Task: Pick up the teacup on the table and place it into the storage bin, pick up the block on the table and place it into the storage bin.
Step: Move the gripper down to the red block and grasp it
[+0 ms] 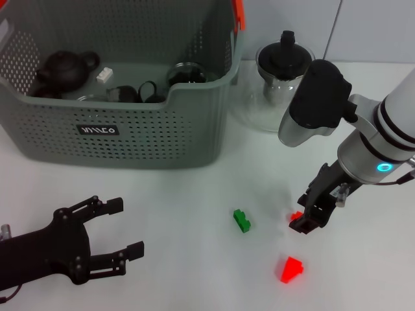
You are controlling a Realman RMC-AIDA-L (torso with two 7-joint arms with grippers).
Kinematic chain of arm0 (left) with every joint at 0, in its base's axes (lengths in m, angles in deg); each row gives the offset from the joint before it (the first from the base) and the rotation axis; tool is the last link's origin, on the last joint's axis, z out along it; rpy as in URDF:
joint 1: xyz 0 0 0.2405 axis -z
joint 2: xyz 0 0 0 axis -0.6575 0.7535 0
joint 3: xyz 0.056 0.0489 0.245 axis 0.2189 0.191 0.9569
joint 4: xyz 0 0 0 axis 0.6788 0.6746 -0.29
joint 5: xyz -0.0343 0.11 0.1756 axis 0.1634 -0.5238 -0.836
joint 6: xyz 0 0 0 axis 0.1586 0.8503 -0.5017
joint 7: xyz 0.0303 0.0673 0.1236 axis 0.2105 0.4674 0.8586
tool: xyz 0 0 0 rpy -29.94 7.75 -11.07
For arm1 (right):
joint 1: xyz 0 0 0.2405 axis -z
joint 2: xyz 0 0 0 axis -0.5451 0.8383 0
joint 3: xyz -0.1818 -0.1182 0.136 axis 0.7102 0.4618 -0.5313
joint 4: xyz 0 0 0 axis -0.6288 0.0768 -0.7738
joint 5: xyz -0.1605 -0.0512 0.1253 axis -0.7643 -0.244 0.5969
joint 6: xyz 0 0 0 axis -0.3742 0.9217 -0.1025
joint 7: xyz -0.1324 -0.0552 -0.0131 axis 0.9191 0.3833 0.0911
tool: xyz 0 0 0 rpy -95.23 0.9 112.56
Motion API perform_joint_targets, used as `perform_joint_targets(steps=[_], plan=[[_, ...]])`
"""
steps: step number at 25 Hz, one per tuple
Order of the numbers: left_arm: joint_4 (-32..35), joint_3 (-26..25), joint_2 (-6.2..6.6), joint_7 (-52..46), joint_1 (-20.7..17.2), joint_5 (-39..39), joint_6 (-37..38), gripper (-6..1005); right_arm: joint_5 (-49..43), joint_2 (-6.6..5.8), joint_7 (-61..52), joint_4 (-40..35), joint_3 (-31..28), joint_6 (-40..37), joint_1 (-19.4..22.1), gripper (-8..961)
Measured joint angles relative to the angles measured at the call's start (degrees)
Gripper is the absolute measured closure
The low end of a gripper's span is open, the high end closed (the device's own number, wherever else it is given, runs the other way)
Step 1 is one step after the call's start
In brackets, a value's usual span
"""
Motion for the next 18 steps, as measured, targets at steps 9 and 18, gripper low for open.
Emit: perform_joint_targets(steps=[9, 18], plan=[[0.0, -0.23, 0.0, 0.0, 0.0, 0.0, 0.0, 79, 0.02, 0.0, -0.05, 0.96, 1.03, 2.28, 0.59, 428], [-0.08, -0.13, 0.0, 0.0, 0.0, 0.0, 0.0, 79, 0.67, 0.0, 0.01, 4.62, 1.02, 5.78, 0.34, 429]])
